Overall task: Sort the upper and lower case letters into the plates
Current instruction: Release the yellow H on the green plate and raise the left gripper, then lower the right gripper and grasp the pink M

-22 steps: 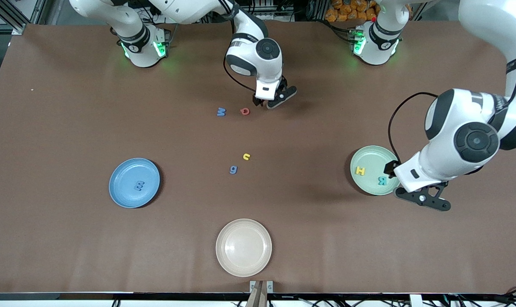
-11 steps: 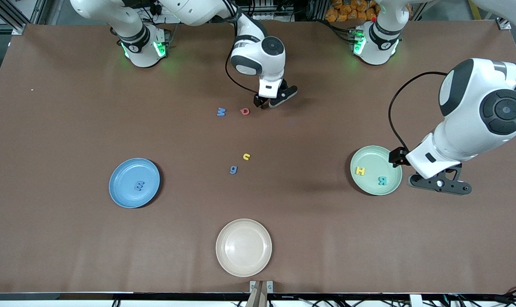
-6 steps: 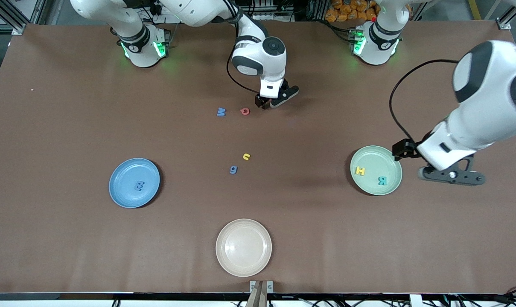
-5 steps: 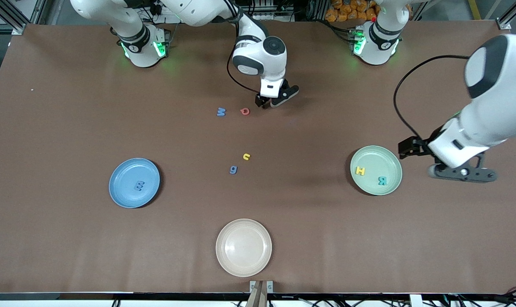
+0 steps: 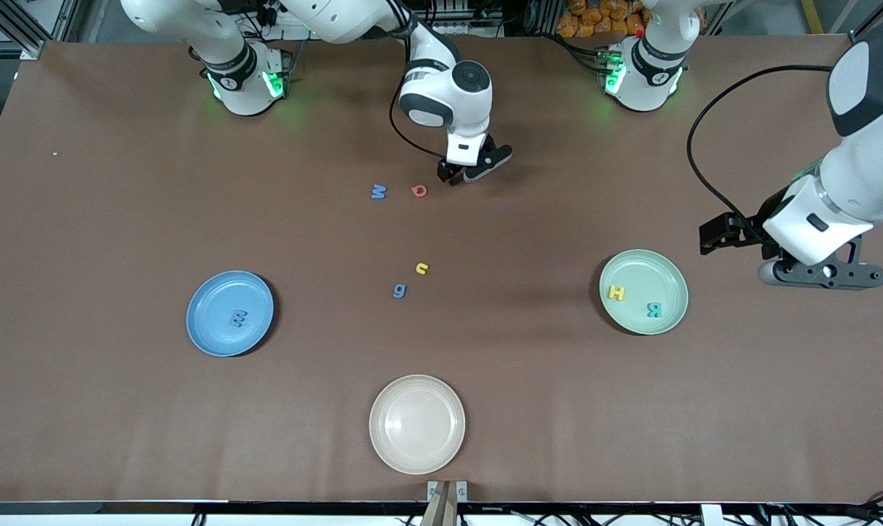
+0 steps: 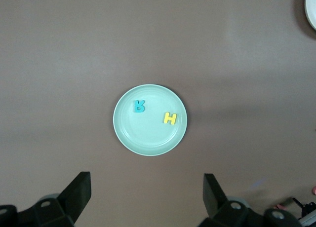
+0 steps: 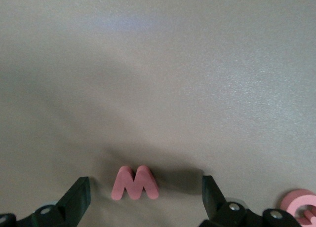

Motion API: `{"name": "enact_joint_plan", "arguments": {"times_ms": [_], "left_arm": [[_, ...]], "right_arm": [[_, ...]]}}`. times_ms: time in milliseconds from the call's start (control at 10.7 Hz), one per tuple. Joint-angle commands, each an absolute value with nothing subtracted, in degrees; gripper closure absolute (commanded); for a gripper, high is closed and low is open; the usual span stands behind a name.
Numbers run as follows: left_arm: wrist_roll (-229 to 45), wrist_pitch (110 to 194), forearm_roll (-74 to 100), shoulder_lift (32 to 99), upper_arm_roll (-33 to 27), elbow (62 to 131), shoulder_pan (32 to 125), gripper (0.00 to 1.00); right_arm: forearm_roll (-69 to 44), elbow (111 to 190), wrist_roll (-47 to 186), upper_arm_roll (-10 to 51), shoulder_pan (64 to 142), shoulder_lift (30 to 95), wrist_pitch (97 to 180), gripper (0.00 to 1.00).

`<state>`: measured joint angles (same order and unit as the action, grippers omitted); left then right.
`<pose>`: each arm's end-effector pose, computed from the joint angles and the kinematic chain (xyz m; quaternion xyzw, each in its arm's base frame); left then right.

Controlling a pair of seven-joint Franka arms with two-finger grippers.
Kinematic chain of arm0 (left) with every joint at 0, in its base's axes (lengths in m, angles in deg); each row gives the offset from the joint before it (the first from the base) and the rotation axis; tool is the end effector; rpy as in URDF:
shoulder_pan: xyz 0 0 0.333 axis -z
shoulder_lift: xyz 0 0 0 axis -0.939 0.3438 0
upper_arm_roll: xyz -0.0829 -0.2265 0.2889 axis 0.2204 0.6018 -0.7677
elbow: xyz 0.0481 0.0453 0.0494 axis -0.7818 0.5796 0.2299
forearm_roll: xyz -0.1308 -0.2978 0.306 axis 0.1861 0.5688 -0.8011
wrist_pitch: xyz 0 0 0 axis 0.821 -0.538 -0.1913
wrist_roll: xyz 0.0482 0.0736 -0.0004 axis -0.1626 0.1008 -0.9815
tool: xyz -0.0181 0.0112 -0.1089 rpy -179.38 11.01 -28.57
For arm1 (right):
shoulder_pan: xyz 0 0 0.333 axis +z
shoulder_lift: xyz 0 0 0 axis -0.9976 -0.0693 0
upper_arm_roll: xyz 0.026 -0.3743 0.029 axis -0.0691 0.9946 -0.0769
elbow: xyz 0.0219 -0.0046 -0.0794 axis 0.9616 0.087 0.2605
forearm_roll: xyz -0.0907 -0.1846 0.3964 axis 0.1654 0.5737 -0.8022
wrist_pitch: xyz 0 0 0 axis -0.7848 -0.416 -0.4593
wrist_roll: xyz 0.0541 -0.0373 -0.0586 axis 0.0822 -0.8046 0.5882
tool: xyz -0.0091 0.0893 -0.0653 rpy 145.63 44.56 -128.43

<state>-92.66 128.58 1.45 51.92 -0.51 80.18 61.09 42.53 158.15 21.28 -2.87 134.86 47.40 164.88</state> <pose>0.6751 -0.1090 0.6165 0.9991 -0.0375 -0.0180 0.0121 0.2899 0.6431 0.1719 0.9551 0.2962 -0.0005 0.0013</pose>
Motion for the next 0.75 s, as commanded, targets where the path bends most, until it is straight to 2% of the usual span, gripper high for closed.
{"name": "enact_joint_plan", "arguments": {"times_ms": [0, 652], "left_arm": [[-93.6, 126.2, 3.1, 49.1, -0.6, 81.4, 60.7, 0.0], [-93.9, 124.9, 7.6, 45.5, -0.5, 84.9, 56.9, 0.0]], "right_arm": [[44.0, 156.3, 19.3, -2.2, 136.1, 46.5, 164.9, 0.0], [45.0, 155.6, 19.3, -1.7, 136.8, 45.6, 164.8, 0.0]]}}
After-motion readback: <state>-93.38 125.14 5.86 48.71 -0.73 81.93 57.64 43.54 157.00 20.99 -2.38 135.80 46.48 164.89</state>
